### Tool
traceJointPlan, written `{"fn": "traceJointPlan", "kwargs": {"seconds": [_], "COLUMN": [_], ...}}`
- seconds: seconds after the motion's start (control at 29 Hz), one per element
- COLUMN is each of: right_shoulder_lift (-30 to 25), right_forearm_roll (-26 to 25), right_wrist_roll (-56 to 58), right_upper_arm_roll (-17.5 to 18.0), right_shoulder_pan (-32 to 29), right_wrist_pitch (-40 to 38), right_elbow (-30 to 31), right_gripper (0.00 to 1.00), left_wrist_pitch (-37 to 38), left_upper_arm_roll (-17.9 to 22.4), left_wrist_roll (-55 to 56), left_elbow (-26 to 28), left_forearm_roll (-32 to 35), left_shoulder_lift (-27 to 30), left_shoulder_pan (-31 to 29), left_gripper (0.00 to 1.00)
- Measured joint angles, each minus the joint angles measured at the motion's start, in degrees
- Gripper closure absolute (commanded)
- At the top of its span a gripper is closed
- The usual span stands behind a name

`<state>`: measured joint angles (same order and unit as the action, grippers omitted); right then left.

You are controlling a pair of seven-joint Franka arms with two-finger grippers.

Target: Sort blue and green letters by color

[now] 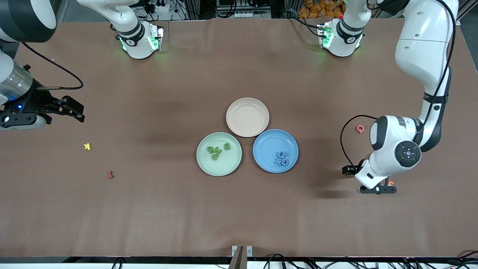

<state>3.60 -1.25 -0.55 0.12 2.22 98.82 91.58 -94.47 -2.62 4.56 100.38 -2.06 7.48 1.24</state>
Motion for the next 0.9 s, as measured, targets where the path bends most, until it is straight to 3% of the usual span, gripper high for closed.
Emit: {"fn": "traceJointPlan", "kwargs": {"seconds": [0.9], "right_shoulder_lift": [0.0], "right_forearm_roll": [0.0], "right_wrist_roll": [0.0], "right_upper_arm_roll": [-0.02], "right_shoulder_pan": [-0.01], "right_wrist_pitch": [-0.03], "right_elbow": [0.0], "right_gripper": [0.0], "left_wrist_pitch": [0.0], "left_upper_arm_roll": [0.06], "left_wrist_roll": [0.0], "left_elbow": [0.0], "left_forearm_roll": [1.5], "left_shoulder_lift": [-0.36], "left_shoulder_pan": [-0.04], "left_gripper": [0.0]}}
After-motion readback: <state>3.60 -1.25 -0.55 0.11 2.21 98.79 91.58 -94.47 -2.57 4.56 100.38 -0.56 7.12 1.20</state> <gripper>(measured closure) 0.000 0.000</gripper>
